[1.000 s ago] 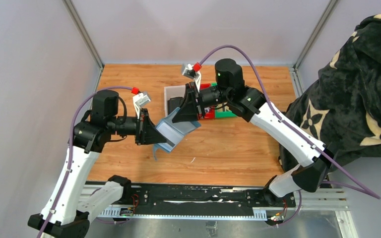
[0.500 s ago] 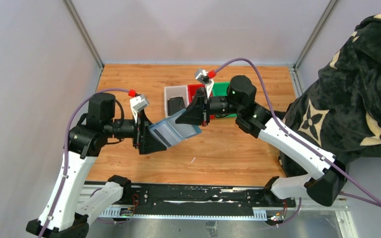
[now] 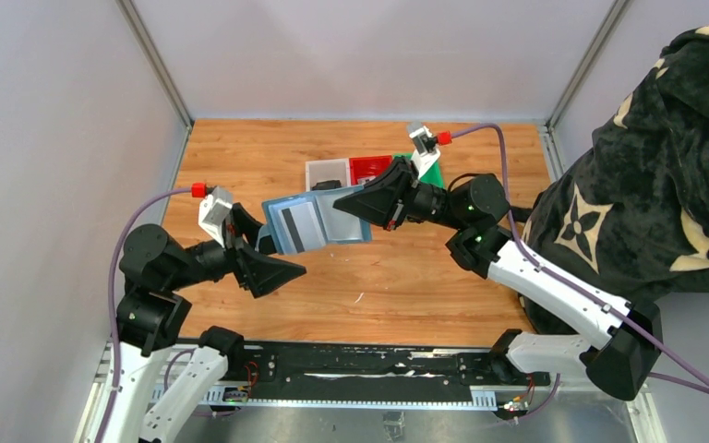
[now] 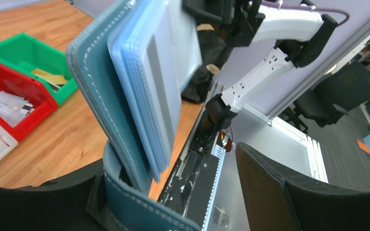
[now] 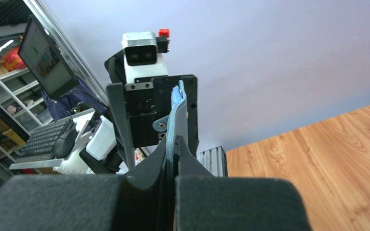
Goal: Take the credit cards out of the card holder
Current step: Remove the credit card from the card holder.
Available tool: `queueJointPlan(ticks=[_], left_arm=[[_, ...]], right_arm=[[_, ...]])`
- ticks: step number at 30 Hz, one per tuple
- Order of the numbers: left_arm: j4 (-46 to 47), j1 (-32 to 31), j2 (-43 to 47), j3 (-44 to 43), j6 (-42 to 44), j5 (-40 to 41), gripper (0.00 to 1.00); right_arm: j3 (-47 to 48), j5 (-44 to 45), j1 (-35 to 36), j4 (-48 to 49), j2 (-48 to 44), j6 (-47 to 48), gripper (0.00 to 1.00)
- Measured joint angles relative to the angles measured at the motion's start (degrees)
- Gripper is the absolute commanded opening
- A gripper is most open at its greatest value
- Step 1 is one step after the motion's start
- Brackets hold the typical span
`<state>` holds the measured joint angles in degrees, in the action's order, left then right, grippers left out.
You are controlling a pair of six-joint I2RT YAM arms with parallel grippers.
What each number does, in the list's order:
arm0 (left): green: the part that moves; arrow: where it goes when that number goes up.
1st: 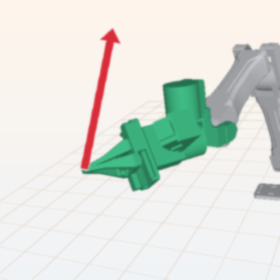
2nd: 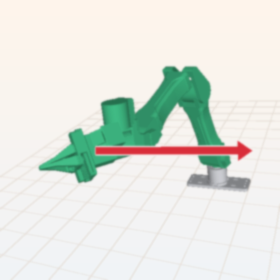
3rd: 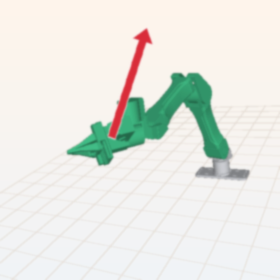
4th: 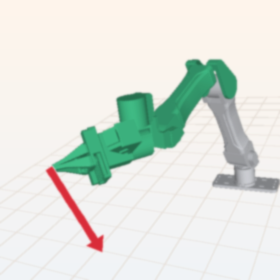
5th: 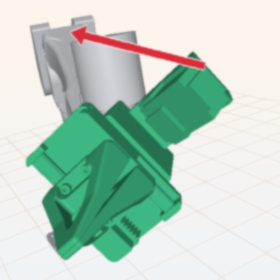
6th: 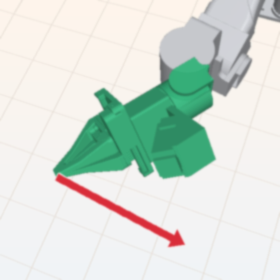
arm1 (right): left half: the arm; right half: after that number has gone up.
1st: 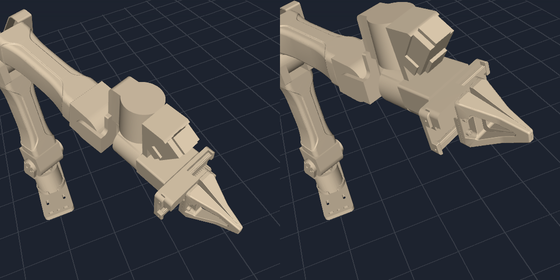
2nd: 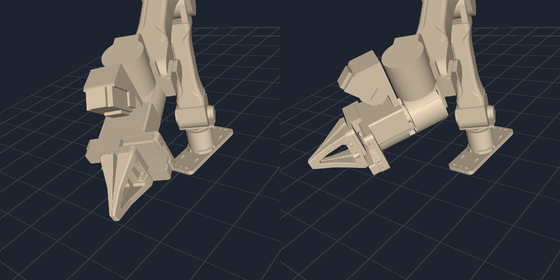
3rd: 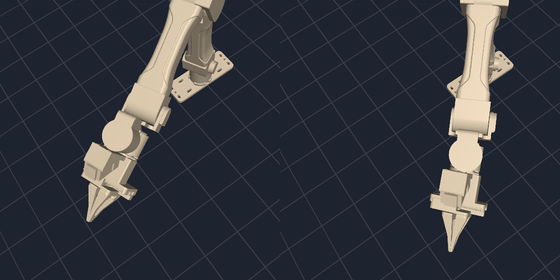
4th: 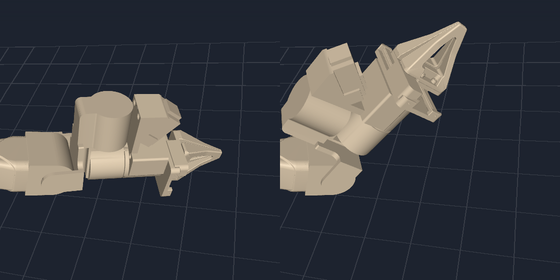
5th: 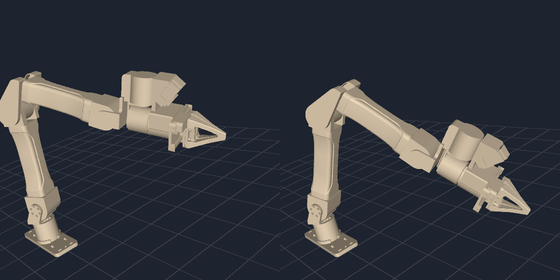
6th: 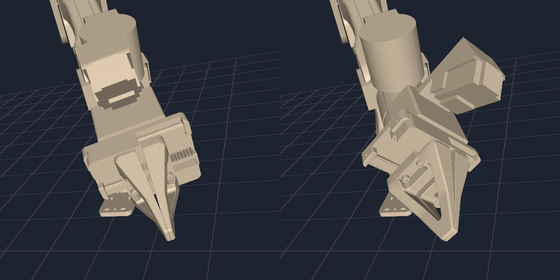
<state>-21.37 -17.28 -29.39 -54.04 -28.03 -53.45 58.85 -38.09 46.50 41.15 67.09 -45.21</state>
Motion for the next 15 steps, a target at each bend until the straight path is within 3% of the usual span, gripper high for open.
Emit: queueJointPlan(ticks=[10, 15], left_arm=[[8.76, 0.0, -0.83, 0.44, -8.66, 2.64, 0.63], [11.1, 0.0, -0.59, 0.42, -10.38, 2.93, 0.43]], right_arm=[[-4.33, 4.28, 2.4, 8.92, 0.02, -4.94, 0.0], [-7.08, 6.91, 2.75, 13.05, 0.02, -7.17, 0.0]])
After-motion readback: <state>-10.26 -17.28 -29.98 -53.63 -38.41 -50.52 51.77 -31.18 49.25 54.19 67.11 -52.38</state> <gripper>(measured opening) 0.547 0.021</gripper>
